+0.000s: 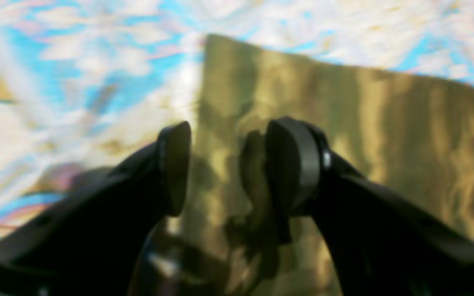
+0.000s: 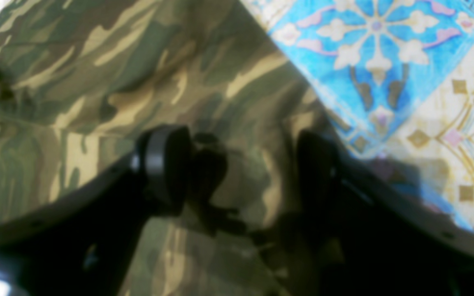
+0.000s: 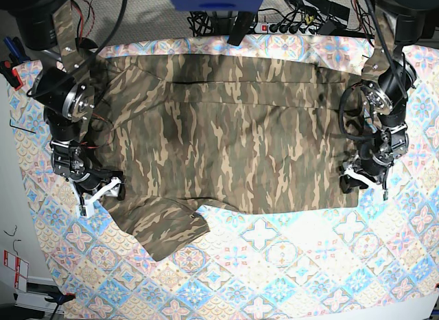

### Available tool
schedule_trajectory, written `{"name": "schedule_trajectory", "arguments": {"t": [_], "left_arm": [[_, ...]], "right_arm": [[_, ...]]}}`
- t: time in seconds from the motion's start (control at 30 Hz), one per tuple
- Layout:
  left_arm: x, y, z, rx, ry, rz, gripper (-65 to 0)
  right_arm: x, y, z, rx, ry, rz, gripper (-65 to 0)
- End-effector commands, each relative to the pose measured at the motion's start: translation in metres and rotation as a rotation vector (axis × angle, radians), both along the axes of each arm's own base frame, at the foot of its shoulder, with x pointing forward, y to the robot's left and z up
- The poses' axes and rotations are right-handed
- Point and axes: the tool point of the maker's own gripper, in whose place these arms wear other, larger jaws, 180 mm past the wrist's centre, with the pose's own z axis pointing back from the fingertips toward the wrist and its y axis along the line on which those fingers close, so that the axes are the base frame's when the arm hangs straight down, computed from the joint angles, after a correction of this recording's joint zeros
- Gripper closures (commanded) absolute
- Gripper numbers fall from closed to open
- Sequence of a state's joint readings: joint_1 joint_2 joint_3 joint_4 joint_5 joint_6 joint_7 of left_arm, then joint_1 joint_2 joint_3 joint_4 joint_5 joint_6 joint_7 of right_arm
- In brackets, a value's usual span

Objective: Fold the T-shirt properly
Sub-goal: 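Grasp the shirt's side edges near the hem with both grippers, then pull the held side edges to smooth the shirt flat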

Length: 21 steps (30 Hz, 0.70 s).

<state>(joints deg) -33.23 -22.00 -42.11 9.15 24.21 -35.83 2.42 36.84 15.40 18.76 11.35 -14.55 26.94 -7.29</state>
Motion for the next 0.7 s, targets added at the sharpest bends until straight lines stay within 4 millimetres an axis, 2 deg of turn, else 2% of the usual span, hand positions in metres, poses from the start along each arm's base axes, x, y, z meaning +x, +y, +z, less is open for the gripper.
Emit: {"name": "schedule_trajectory", "arguments": {"t": [0.0, 0.1, 0.2, 0.3, 0.4, 0.5, 0.67], "left_arm": [[-0.009, -0.007, -0.010, -0.006, 0.074, -0.046, -32.5], [-0.014, -0.019, -0.017, -0.037, 0.097, -0.061, -32.4], [-0.006, -0.050, -0.013, -0.101, 0.073, -0.124, -31.9], [-0.011, -0.058, -0.019, -0.109, 0.122, -0.151, -31.8], [-0.013, -0.070, -0.022, -0.122, 0.134, -0.167, -30.6], [-0.014, -0.070, -0.023, -0.122, 0.137, -0.167, -23.9], [-0.024, -0.071, -0.031, -0.124, 0.160, -0.169, -16.4]], "right_arm": [[0.002, -0.010, 0.004, -0.024, 0.018, -0.007, -40.5], [0.003, -0.010, 0.005, -0.022, 0.016, -0.009, -40.5], [0.003, -0.010, 0.005, -0.022, 0.016, -0.009, -40.4], [0.003, -0.010, 0.004, -0.025, 0.018, -0.005, -38.9], [0.002, -0.010, 0.003, -0.024, 0.023, -0.005, -28.5], [-0.003, -0.009, -0.001, -0.027, 0.058, 0.004, -16.6], [-0.009, -0.009, -0.006, -0.030, 0.101, 0.011, -5.9]]}}
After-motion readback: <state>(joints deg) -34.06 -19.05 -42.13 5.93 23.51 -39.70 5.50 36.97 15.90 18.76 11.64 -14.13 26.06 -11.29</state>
